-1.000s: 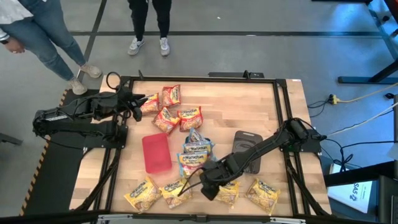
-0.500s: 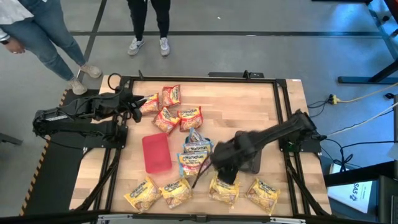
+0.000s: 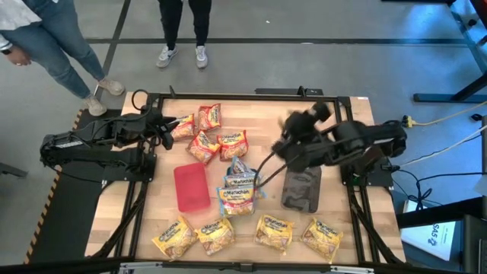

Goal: Sort Maruchan noodles
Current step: Put the red noodle pack into the red bin

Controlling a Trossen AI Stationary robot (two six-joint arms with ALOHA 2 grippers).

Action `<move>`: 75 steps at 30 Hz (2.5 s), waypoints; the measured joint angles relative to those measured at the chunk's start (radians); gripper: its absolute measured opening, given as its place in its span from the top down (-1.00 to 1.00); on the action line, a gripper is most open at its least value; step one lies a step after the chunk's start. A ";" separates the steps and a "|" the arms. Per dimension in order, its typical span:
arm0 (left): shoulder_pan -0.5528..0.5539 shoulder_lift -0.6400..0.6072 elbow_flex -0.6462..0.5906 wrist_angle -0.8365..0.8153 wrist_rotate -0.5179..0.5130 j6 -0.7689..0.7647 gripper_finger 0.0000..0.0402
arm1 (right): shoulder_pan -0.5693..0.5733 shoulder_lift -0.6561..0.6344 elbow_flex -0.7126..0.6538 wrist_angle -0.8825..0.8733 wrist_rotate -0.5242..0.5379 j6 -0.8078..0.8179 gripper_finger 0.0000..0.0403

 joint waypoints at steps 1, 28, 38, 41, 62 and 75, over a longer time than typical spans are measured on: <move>0.000 0.000 0.000 0.000 0.000 0.000 0.51 | -0.014 -0.011 0.000 0.000 0.081 -0.002 0.18; 0.000 0.042 0.000 -0.076 -0.012 0.022 0.51 | -0.608 -0.617 -1.190 0.740 -0.484 -0.039 0.18; 0.047 0.137 -0.225 0.125 0.069 -0.161 0.51 | -0.608 -0.691 -1.425 1.178 -0.597 -0.127 0.18; 0.119 0.178 -0.229 0.314 -0.016 -0.129 0.51 | -0.608 -0.690 -1.425 1.194 -0.615 -0.128 0.18; 0.747 0.360 -0.092 0.217 0.297 -0.041 0.51 | -0.608 -0.689 -1.425 1.219 -0.777 -0.156 0.18; 0.881 0.572 -0.093 0.104 0.462 -0.122 0.31 | -0.608 -0.689 -1.425 1.219 -0.796 -0.187 0.18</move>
